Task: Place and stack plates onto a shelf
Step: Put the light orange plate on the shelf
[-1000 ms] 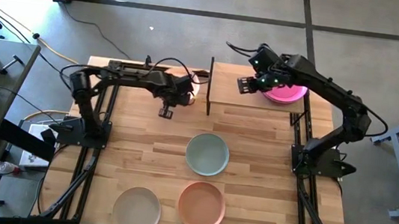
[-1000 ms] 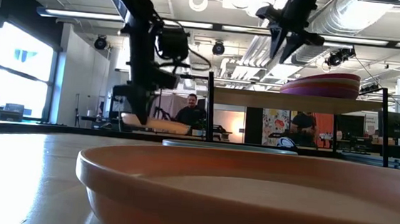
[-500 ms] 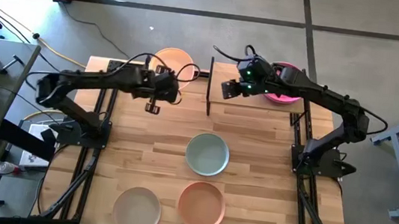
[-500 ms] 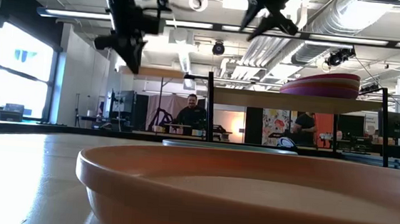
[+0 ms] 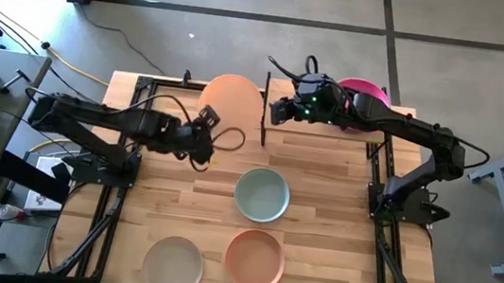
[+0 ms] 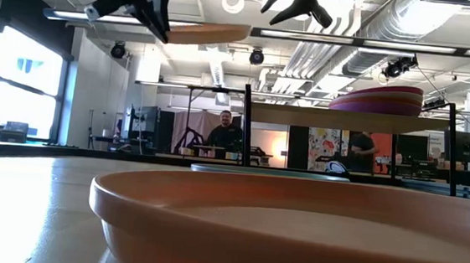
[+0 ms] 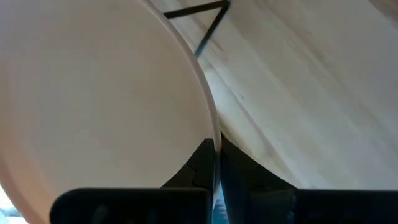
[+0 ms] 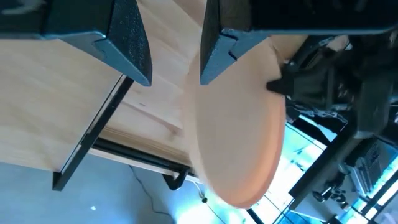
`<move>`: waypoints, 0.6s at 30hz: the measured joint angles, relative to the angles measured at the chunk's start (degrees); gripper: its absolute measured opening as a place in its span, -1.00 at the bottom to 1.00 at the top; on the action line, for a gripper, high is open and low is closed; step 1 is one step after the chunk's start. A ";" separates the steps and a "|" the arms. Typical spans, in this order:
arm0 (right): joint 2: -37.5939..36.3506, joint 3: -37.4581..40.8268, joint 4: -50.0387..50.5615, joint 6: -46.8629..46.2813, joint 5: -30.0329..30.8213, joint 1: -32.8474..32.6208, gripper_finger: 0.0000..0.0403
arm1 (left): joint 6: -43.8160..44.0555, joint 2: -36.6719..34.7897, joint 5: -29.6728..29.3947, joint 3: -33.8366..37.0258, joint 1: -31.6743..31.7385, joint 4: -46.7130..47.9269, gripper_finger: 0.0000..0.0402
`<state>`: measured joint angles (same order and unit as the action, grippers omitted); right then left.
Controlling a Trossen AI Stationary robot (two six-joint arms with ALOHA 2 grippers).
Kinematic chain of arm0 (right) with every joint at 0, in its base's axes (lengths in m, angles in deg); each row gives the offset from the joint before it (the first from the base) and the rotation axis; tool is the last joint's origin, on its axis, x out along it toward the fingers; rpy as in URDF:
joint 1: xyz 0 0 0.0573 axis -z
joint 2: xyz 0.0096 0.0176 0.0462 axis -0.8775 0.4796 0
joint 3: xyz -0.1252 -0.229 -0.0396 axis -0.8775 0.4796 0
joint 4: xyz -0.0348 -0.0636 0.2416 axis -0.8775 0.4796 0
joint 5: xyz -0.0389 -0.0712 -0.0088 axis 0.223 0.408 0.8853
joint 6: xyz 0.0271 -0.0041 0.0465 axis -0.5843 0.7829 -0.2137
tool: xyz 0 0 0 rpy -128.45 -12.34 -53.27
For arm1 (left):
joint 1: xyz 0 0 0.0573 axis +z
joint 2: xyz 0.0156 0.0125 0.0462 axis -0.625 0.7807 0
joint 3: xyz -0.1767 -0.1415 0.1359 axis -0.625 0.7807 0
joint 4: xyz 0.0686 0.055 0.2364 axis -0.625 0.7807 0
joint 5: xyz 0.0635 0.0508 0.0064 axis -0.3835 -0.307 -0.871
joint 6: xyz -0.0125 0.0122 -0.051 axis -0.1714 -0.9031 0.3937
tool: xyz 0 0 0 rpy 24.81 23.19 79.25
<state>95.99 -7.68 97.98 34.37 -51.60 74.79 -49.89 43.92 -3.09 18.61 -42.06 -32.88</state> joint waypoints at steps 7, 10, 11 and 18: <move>0.00 0.00 0.09 0.10 -0.29 -0.12 -0.42 | -2.71 1.39 -4.15 0.04 -3.58 -0.46 -1.00; 0.00 0.00 0.35 0.11 -1.37 -0.33 -0.42 | -3.53 2.24 -5.12 -0.09 -3.61 -1.88 -1.00; 0.06 0.00 0.34 0.03 -1.59 -0.45 -0.42 | -3.85 2.24 -5.17 0.06 -3.61 -1.38 -1.00; 1.57 -0.02 1.77 0.01 -0.54 -1.71 -0.42 | -6.01 2.96 -6.76 0.00 -3.61 -3.17 -1.00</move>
<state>97.57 -7.70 99.75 34.38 -52.15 73.07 -55.90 46.89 -9.85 18.61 -45.66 -36.04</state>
